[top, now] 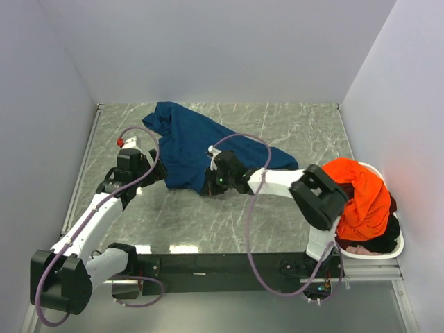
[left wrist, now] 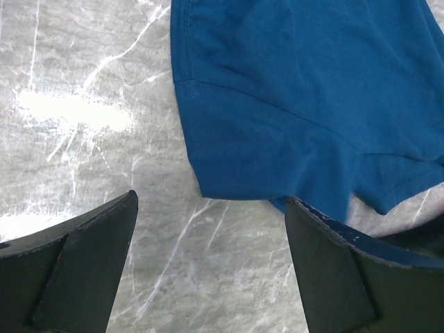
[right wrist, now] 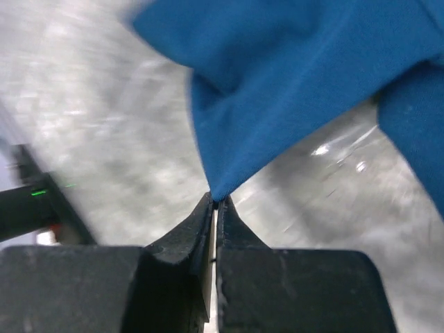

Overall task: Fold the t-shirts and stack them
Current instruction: Flatten the tshirt out

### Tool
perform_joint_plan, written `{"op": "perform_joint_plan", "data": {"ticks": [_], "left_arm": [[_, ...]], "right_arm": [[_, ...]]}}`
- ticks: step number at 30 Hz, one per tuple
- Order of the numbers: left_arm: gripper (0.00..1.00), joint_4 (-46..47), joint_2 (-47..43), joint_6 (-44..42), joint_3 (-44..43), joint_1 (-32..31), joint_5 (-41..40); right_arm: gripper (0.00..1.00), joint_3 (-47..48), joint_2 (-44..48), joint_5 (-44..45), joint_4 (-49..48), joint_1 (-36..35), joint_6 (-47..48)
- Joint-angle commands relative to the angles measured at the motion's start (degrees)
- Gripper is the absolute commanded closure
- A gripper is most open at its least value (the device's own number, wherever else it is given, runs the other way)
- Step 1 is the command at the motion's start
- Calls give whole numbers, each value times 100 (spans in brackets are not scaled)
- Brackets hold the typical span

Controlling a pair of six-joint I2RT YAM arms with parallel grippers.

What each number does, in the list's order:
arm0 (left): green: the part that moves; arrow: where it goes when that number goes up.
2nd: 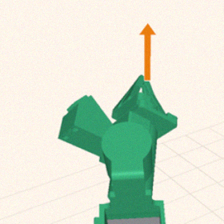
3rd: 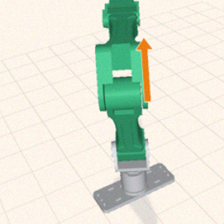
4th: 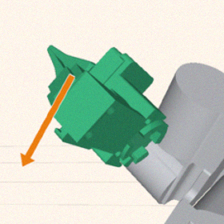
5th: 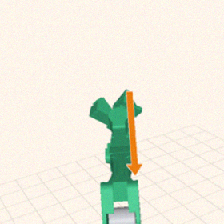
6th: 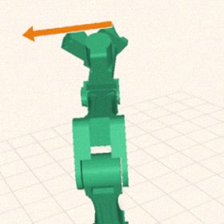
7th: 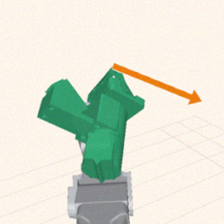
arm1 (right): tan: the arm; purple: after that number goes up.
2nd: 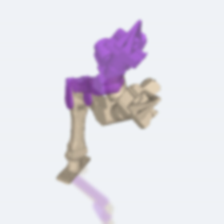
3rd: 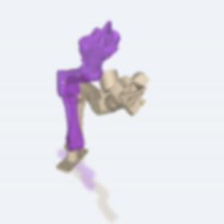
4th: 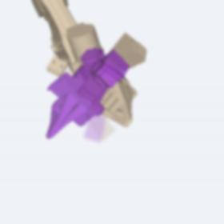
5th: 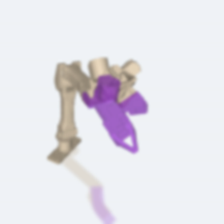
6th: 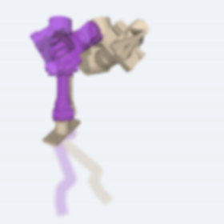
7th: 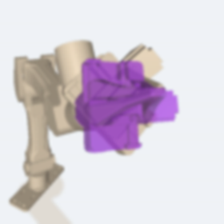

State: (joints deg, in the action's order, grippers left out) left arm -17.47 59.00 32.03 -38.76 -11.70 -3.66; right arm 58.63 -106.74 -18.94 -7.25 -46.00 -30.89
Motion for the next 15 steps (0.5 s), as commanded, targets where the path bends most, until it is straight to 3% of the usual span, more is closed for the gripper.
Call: {"op": "perform_joint_plan", "data": {"ticks": [1,5,8,10,15], "left_arm": [[8,-62,-178,13,-34,1,155],[8,-431,-284,145,-184,-7,208],[7,-678,-319,251,-219,1,313],[7,-766,-337,330,-193,-7,444],[5,-714,-250,672,79,-226,805]], "right_arm": [[100,508,1136,-189,609,-23,-136],[98,720,1664,-268,1926,-6,-145],[83,519,1866,-85,2463,-14,-127],[66,64,2068,468,2482,3,-249],[51,-344,2473,1619,2807,100,-154]]}}
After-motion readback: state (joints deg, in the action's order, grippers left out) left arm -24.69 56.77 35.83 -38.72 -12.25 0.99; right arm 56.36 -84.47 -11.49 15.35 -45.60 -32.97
